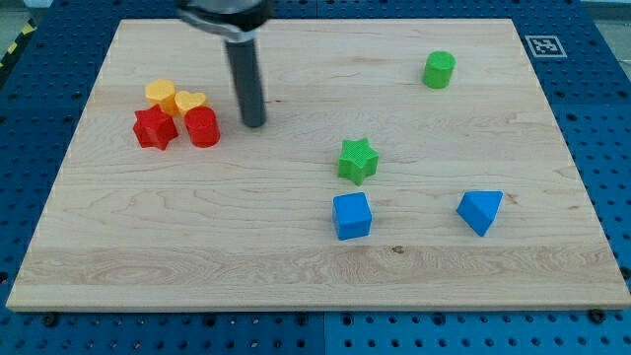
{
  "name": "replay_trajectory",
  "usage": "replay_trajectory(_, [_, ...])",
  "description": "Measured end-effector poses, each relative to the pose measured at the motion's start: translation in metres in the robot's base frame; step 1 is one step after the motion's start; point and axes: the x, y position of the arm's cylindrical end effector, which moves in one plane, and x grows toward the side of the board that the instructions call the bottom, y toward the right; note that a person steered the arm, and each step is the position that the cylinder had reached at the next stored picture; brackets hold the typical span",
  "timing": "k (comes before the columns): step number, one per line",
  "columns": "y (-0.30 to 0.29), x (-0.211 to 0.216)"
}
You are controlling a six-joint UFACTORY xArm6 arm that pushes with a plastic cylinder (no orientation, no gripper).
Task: Move your arm closer to the green star
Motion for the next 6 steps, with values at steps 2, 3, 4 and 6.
replay_trajectory(2, [0.031, 0.001])
replay_trajectory(3, [0.031, 0.01])
replay_trajectory(4, [0.024, 0.03])
replay_trajectory(6, [0.007, 0.068])
